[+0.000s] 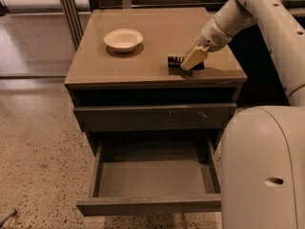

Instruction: Place rxbar chocolate into middle drawer

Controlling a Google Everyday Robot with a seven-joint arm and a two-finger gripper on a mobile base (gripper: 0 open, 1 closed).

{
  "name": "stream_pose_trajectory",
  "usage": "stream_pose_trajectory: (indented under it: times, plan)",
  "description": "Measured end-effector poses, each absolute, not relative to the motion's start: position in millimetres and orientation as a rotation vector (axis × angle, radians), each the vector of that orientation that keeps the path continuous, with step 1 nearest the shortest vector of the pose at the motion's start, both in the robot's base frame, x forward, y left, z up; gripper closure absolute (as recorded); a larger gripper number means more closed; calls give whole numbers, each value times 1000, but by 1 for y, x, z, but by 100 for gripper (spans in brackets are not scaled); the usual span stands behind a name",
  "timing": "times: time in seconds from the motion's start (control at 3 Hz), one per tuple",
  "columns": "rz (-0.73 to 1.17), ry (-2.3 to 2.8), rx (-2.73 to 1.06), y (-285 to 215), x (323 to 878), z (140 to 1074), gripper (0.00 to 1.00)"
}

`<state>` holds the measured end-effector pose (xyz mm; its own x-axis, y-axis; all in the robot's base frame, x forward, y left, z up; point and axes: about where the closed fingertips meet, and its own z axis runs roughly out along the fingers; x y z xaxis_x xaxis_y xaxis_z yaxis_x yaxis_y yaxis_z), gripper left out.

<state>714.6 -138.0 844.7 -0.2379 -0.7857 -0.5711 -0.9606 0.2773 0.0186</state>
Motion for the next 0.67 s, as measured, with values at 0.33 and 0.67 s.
stream_pose_trajectory:
  times: [0.33, 0.67]
  plan:
    - [488, 2012, -1643, -133, 693, 854, 100]
    - [448, 1957, -1661, -132, 657, 874, 100]
